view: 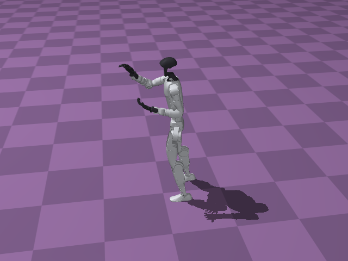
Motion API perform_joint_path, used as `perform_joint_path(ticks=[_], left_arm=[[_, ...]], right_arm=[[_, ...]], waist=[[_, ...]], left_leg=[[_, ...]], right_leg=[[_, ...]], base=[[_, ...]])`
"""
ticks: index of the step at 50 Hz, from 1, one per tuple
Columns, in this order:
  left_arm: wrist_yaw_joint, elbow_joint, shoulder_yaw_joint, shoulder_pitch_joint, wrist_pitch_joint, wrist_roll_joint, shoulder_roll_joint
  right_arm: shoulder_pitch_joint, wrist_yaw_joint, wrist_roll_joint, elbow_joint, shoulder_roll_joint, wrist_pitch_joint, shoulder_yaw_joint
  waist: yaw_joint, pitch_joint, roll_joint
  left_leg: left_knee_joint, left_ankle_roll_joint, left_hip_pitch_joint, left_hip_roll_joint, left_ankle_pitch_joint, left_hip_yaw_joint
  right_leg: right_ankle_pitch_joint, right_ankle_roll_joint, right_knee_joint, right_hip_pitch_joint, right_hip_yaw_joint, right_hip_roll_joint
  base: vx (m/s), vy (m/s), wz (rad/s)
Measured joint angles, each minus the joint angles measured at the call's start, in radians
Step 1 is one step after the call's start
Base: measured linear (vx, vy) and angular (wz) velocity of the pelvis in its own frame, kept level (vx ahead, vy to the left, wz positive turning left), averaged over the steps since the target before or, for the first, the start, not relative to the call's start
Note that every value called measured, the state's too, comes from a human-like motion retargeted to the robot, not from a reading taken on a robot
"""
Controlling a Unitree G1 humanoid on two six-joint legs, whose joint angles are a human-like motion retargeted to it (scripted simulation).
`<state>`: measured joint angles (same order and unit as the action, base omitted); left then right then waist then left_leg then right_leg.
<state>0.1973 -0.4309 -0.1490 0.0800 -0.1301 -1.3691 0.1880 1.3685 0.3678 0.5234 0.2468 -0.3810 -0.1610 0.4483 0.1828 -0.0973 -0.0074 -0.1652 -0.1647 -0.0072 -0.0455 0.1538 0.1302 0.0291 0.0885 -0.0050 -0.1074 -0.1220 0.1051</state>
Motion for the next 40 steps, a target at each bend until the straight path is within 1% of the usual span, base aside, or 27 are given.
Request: perform_joint_path(ticks=[2,3,5,7,8,9,10,12,13,15,16,17,18,20,22,23,25,28,30,33,35,36,37,38,39,40], left_arm=[[0.003,0.013,-0.063,0.102,-0.024,-0.096,0.044],[-0.003,0.011,-0.093,0.129,-0.038,-0.112,0.077],[0.012,-0.002,-0.124,0.146,-0.025,-0.168,0.15],[0.018,-0.01,-0.098,0.137,0.017,-0.241,0.199],[0.012,-0.01,-0.068,0.131,0.04,-0.281,0.2],[0.006,-0.005,-0.034,0.129,0.044,-0.305,0.187],[0.001,0.002,0.0,0.129,0.039,-0.32,0.167],[-0.046,-0.031,0.024,0.152,0.003,-0.426,0.047],[-0.032,-0.063,0.023,0.186,0.013,-0.389,0.005],[-0.022,-0.1,0.043,0.187,0.028,-0.389,-0.073],[-0.016,-0.112,0.06,0.177,0.04,-0.38,-0.1],[-0.013,-0.115,0.077,0.154,0.046,-0.365,-0.124],[-0.013,-0.101,0.096,0.107,0.042,-0.336,-0.143],[-0.024,-0.111,0.092,0.055,0.0,-0.257,-0.159],[-0.071,-0.126,0.048,0.008,-0.097,-0.188,-0.122],[-0.088,-0.129,0.022,-0.019,-0.13,-0.159,-0.09],[-0.107,-0.134,-0.02,-0.068,-0.157,-0.13,-0.021],[-0.102,-0.137,-0.038,-0.128,-0.157,-0.117,0.039],[-0.108,-0.147,-0.045,-0.151,-0.169,-0.101,0.027],[-0.141,-0.174,-0.05,-0.181,-0.189,-0.073,-0.033],[-0.134,-0.187,-0.033,-0.208,-0.146,-0.023,-0.052],[-0.157,-0.198,-0.047,-0.228,-0.18,-0.023,-0.078],[-0.168,-0.21,-0.062,-0.249,-0.198,-0.032,-0.102],[-0.157,-0.224,-0.081,-0.269,-0.182,-0.057,-0.121],[-0.165,-0.233,-0.096,-0.286,-0.185,-0.041,-0.123],[-0.182,-0.24,-0.108,-0.3,-0.198,-0.002,-0.116]], right_arm=[[0.278,-0.03,-0.082,0.469,-0.034,-0.051,0.221],[0.392,-0.11,-0.133,0.671,-0.053,-0.056,0.351],[0.537,-0.234,-0.348,0.973,-0.076,-0.039,0.506],[0.559,-0.166,-0.519,0.999,-0.123,-0.04,0.451],[0.529,-0.074,-0.595,0.907,-0.148,-0.022,0.351],[0.458,0.018,-0.647,0.77,-0.156,0.025,0.238],[0.367,0.11,-0.686,0.612,-0.155,0.087,0.119],[0.08,0.16,-0.701,0.19,-0.11,0.134,0.007],[-0.07,0.161,-0.638,0.025,-0.09,0.147,-0.024],[-0.352,0.136,-0.508,-0.243,-0.052,0.173,-0.085],[-0.486,0.084,-0.482,-0.345,-0.026,0.204,-0.132],[-0.607,0.03,-0.478,-0.434,0.0,0.236,-0.179],[-0.698,-0.031,-0.518,-0.494,0.026,0.272,-0.224],[-0.863,-0.11,-0.625,-0.582,0.095,0.331,-0.283],[-0.974,-0.132,-0.713,-0.627,0.14,0.385,-0.266],[-1.024,-0.14,-0.75,-0.649,0.155,0.41,-0.248],[-1.112,-0.162,-0.831,-0.696,0.172,0.435,-0.204],[-1.18,-0.22,-0.943,-0.762,0.173,0.441,-0.152],[-1.183,-0.236,-0.985,-0.799,0.176,0.444,-0.122],[-1.166,-0.235,-1.045,-0.852,0.193,0.448,-0.094],[-1.143,-0.316,-0.915,-0.886,0.124,0.366,-0.154],[-1.136,-0.232,-0.892,-0.899,0.15,0.409,-0.131],[-1.128,-0.185,-0.929,-0.916,0.176,0.441,-0.108],[-1.117,-0.212,-1.085,-0.939,0.203,0.451,-0.084],[-1.087,-0.198,-1.053,-0.948,0.192,0.453,-0.087],[-1.047,-0.163,-0.927,-0.95,0.164,0.452,-0.103]], waist=[[0.09,-0.035,0.033],[0.128,-0.055,0.047],[0.185,-0.094,0.047],[0.212,-0.135,0.025],[0.216,-0.158,0.017],[0.212,-0.173,0.015],[0.203,-0.186,0.015],[0.18,-0.188,0.034],[0.18,-0.171,0.044],[0.18,-0.144,0.062],[0.175,-0.134,0.068],[0.168,-0.13,0.072],[0.155,-0.139,0.071],[0.125,-0.148,0.055],[0.095,-0.147,0.025],[0.081,-0.14,0.012],[0.055,-0.114,-0.004],[0.013,-0.086,-0.007],[-0.016,-0.083,-0.006],[-0.045,-0.069,-0.007],[-0.048,-0.05,-0.014],[-0.043,-0.047,-0.013],[-0.041,-0.048,-0.012],[-0.044,-0.059,-0.011],[-0.053,-0.074,-0.009],[-0.065,-0.091,-0.005]], left_leg=[[-0.019,-0.03,0.001,-0.006,0.005,0.03],[-0.063,-0.019,-0.013,-0.008,0.046,0.044],[-0.19,0.033,-0.07,0.003,0.163,0.037],[-0.32,0.092,-0.139,0.036,0.243,-0.002],[-0.366,0.107,-0.167,0.052,0.254,-0.017],[-0.38,0.097,-0.175,0.062,0.246,-0.032],[-0.378,0.075,-0.174,0.07,0.23,-0.047],[-0.285,0.057,-0.116,0.07,0.177,-0.078],[-0.207,0.059,-0.08,0.065,0.139,-0.094],[-0.075,0.079,-0.03,0.049,0.069,-0.121],[-0.028,0.082,-0.017,0.043,0.037,-0.133],[0.007,0.081,-0.008,0.041,0.01,-0.144],[0.022,0.072,-0.01,0.046,-0.006,-0.154],[0.052,0.062,-0.01,0.063,-0.029,-0.166],[0.074,0.072,-0.013,0.087,-0.021,-0.16],[0.083,0.082,-0.014,0.096,-0.013,-0.156],[0.095,0.095,-0.017,0.105,0.008,-0.146],[0.096,0.094,-0.022,0.103,0.021,-0.137],[0.092,0.091,-0.026,0.102,0.011,-0.142],[0.087,0.086,-0.032,0.103,0.006,-0.161],[0.082,0.082,-0.038,0.1,0.032,-0.147],[0.072,0.078,-0.039,0.093,0.056,-0.109],[0.057,0.076,-0.04,0.085,0.08,-0.063],[0.028,0.076,-0.041,0.073,0.104,-0.001],[-0.034,0.08,-0.049,0.053,0.136,0.06],[-0.114,0.085,-0.061,0.03,0.173,0.12]], right_leg=[[0.12,-0.034,0.079,-0.011,0.052,-0.013],[0.201,-0.052,0.149,-0.001,0.087,-0.012],[0.376,-0.079,0.349,0.056,0.16,0.009],[0.493,-0.108,0.554,0.125,0.206,0.054],[0.52,-0.128,0.632,0.153,0.215,0.071],[0.526,-0.143,0.674,0.164,0.218,0.075],[0.523,-0.156,0.697,0.166,0.218,0.073],[0.495,-0.167,0.643,0.135,0.196,0.034],[0.475,-0.167,0.582,0.119,0.181,0.007],[0.44,-0.162,0.444,0.096,0.162,-0.039],[0.418,-0.157,0.363,0.083,0.169,-0.05],[0.398,-0.15,0.291,0.075,0.18,-0.056],[0.381,-0.139,0.238,0.074,0.2,-0.05],[0.314,-0.107,0.129,0.073,0.255,-0.028],[0.247,-0.06,0.082,0.093,0.312,0.003],[0.234,-0.047,0.077,0.104,0.335,0.015],[0.246,-0.038,0.086,0.123,0.358,0.027],[0.269,-0.042,0.101,0.138,0.348,0.027],[0.256,-0.037,0.098,0.141,0.338,0.025],[0.241,-0.013,0.086,0.141,0.333,0.026],[0.247,-0.002,0.081,0.143,0.335,0.029],[0.252,0.003,0.077,0.142,0.339,0.031],[0.257,0.006,0.074,0.139,0.344,0.033],[0.262,0.006,0.073,0.134,0.349,0.037],[0.268,0.004,0.074,0.125,0.36,0.042],[0.274,0.001,0.076,0.114,0.373,0.047]], base=[[0.08,0.14,0.71],[0.04,0.15,1.2],[0.01,0.12,1.56],[0.01,0.05,1.65],[0.06,0.02,1.48],[0.1,0.0,1.34],[0.14,0.01,1.11],[0.16,0.01,0.76],[0.15,0.0,0.5],[0.12,-0.02,0.38],[0.08,-0.04,0.37],[0.05,-0.05,0.39],[0.04,-0.06,0.33],[0.03,-0.07,0.16],[0.03,-0.07,-0.14],[0.02,-0.07,-0.24],[0.02,-0.08,-0.25],[0.01,-0.08,-0.19],[0.01,-0.08,-0.15],[0.01,-0.07,-0.06],[0.0,-0.03,0.01],[0.0,0.0,0.0],[-0.05,-0.04,0.23],[-0.08,-0.04,0.36],[-0.1,-0.03,0.51],[-0.12,-0.03,0.57]])
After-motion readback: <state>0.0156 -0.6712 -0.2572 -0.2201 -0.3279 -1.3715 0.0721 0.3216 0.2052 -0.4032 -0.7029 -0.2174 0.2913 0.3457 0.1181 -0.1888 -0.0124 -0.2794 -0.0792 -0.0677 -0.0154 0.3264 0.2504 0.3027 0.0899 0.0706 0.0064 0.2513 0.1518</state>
